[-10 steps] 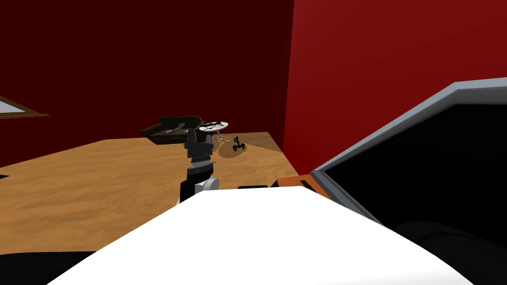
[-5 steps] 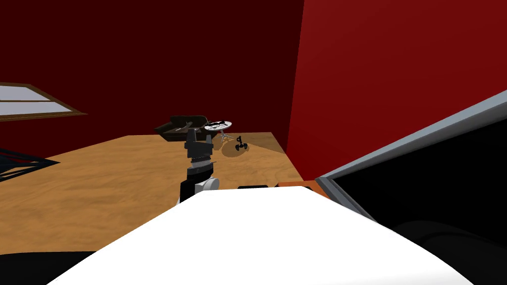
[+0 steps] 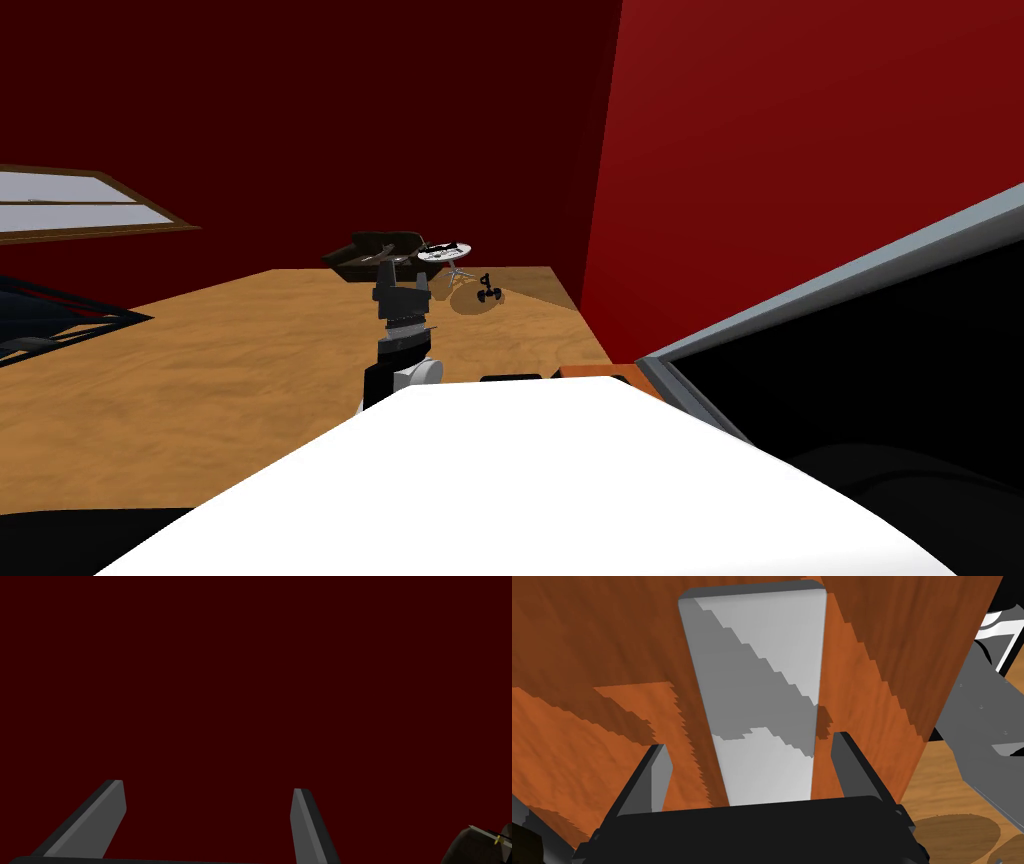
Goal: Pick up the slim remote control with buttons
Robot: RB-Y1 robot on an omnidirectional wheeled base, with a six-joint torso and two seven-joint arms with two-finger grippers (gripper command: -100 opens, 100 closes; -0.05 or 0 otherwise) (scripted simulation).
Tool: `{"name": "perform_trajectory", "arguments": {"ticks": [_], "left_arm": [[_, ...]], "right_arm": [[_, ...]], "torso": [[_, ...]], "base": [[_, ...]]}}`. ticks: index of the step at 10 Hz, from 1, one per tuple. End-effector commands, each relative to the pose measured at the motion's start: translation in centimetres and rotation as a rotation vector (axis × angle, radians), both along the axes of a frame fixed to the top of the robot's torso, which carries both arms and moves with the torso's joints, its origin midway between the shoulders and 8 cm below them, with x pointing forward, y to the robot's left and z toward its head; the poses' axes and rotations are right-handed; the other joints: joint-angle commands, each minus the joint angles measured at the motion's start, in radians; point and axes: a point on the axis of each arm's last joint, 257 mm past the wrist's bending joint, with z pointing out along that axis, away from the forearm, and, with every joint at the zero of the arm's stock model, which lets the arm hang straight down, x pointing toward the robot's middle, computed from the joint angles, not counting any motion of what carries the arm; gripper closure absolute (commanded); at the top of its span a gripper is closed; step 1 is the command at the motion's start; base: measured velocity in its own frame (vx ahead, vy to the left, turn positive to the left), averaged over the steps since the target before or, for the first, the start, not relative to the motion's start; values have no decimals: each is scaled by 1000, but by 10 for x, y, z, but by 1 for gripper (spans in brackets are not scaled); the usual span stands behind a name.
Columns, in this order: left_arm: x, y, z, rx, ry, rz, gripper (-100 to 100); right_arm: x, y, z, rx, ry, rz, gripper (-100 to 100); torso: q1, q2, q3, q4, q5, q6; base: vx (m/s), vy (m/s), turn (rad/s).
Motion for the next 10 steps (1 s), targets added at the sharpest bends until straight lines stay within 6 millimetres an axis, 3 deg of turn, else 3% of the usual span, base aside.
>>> {"name": "perform_trajectory", "arguments": {"ticks": [1,2,6,7,8,10], "left_arm": [[0,0,0,0,0,0,0],[0,0,0,0,0,0,0],[0,0,0,0,0,0,0],[0,0,0,0,0,0,0],[0,0,0,0,0,0,0],[0,0,0,0,0,0,0]], "right_arm": [[0,0,0,0,0,0,-100],[0,0,0,0,0,2,100],[0,2,-1,4,0,2,100],[0,2,-1,4,0,2,0],[-3,-2,5,0,3,6,100],[-10,-8,17,-1,9,16,100]], "torso": [[0,0,0,0,0,0],[1,-1,-1,0,0,0],[-2,-2,-1,0,0,0],[-2,-2,-1,0,0,0],[-2,-2,-1,0,0,0],[0,-4,-3,-1,1,1]], "base": [[-8,6,8],[0,0,0],[0,0,0],[0,0,0],[21,0,-58],[56,18,-59]]}}
